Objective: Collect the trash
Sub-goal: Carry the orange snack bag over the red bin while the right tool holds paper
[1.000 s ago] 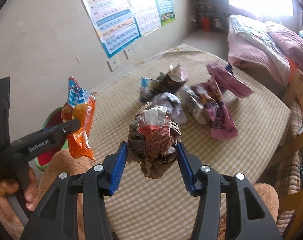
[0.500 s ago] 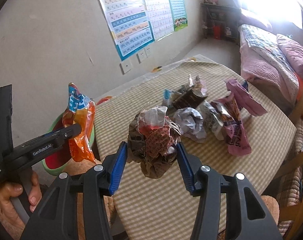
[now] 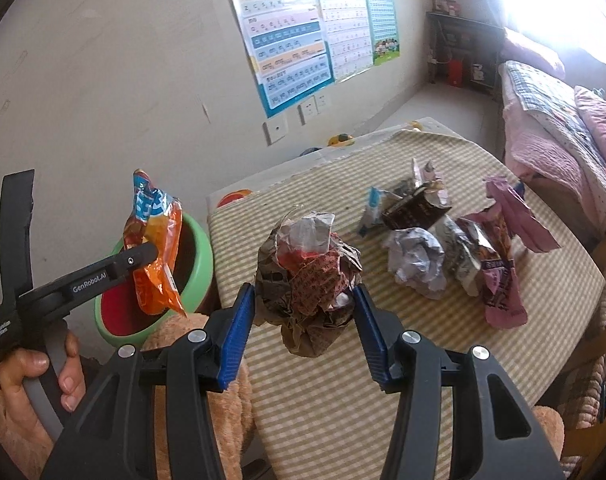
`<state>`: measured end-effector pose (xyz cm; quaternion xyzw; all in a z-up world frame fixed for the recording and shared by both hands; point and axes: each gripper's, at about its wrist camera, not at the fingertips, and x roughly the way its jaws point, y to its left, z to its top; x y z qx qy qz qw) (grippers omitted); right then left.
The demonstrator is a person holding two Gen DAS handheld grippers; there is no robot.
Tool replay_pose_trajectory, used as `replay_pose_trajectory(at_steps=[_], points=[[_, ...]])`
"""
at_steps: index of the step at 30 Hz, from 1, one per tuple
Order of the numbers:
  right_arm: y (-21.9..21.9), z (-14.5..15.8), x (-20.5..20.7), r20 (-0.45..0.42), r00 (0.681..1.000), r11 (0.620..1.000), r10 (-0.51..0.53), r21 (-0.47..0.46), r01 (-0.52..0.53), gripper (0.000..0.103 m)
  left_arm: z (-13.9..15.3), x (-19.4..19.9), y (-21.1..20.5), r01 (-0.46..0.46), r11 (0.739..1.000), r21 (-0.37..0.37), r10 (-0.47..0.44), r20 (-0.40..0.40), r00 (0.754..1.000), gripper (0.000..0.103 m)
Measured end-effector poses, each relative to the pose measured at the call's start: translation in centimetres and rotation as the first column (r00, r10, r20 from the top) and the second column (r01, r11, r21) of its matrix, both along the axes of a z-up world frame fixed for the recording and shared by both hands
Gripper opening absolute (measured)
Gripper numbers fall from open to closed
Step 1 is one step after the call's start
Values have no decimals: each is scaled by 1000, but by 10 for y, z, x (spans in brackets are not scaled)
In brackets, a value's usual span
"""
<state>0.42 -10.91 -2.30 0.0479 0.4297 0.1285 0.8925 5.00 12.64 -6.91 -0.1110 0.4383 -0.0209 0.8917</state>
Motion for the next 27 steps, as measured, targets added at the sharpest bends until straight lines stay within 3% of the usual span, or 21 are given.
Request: replay_pose_trajectory(at_steps=[27], points=[[133, 2, 52, -11, 970, 969, 243, -42, -244, 50, -35, -3, 107, -231, 972, 45, 234, -76, 969, 51]])
